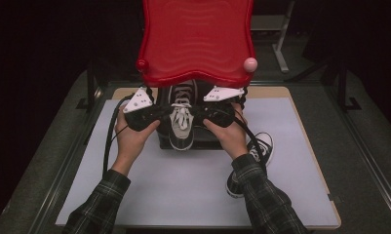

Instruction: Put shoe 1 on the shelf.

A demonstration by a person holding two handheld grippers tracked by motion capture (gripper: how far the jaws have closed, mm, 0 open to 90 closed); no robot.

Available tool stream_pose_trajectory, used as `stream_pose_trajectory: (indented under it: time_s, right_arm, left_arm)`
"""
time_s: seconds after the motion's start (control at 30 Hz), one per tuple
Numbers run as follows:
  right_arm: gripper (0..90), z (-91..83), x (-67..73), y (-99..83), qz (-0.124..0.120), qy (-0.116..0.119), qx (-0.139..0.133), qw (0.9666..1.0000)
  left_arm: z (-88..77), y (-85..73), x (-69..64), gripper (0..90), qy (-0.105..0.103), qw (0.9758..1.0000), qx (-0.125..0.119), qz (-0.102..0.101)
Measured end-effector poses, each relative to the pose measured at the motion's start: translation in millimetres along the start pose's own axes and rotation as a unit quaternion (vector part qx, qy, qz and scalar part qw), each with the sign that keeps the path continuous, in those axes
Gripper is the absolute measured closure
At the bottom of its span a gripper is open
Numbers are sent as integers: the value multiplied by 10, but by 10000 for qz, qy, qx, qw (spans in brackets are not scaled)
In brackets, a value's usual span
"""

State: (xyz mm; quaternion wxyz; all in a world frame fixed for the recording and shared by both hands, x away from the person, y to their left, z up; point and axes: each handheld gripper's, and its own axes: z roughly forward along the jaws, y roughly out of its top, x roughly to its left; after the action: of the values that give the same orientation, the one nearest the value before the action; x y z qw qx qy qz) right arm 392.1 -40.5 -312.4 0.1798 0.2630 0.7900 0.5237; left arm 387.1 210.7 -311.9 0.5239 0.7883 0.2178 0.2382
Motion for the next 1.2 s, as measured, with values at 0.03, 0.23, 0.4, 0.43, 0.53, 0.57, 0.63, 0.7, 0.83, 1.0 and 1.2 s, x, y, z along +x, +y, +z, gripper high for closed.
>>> stream_pose_trajectory:
  time_s: [0.03, 0.23, 0.4, 0.43, 0.53, 0.57, 0.63, 0.7, 0.83, 1.0, 1.2]
  right_arm:
    - [856, 2, 8, -4, -22, -41, 6, 10000]
    - [711, -11, 44, 14, -43, -148, 3, 9999]
    - [605, -94, 63, 17, -12, -138, -115, 9998]
    - [591, -134, 80, 15, 37, -132, -148, 9998]
    - [567, -217, 115, 6, 107, -45, -214, 9997]
    - [562, -248, 134, -1, 119, -36, -228, 9997]
    - [550, -300, 181, -15, 123, 75, -178, 9997]
    - [551, -342, 224, -28, 111, 117, -179, 9997]
    - [553, -388, 298, -69, 133, 345, -106, 9993]
    - [573, -406, 399, -100, 52, 592, -91, 9982]
    - [609, -313, 512, -110, -117, 842, 41, 9964]
  left_arm:
    - [6, 0, -2, 871, -15, 10000, 9, -1]
    - [7, 19, -56, 807, 84, 10000, 18, -12]
    - [-97, 23, -102, 593, 61, 10000, 18, -62]
    - [-124, 17, -120, 561, 40, 10000, 42, -78]
    - [-225, 4, -174, 519, -17, 9999, 20, -119]
    - [-280, -11, -197, 508, -88, 9998, 0, -192]
    - [-353, -43, -239, 487, -169, 9996, 18, -235]
    - [-427, -95, -298, 464, -243, 9993, 78, -276]
    - [-525, -254, -418, 442, -345, 9986, 242, -331]
    - [-519, -543, -524, 440, -442, 9965, 491, -507]
    - [-330, -834, -596, 442, -599, 9926, 872, -602]
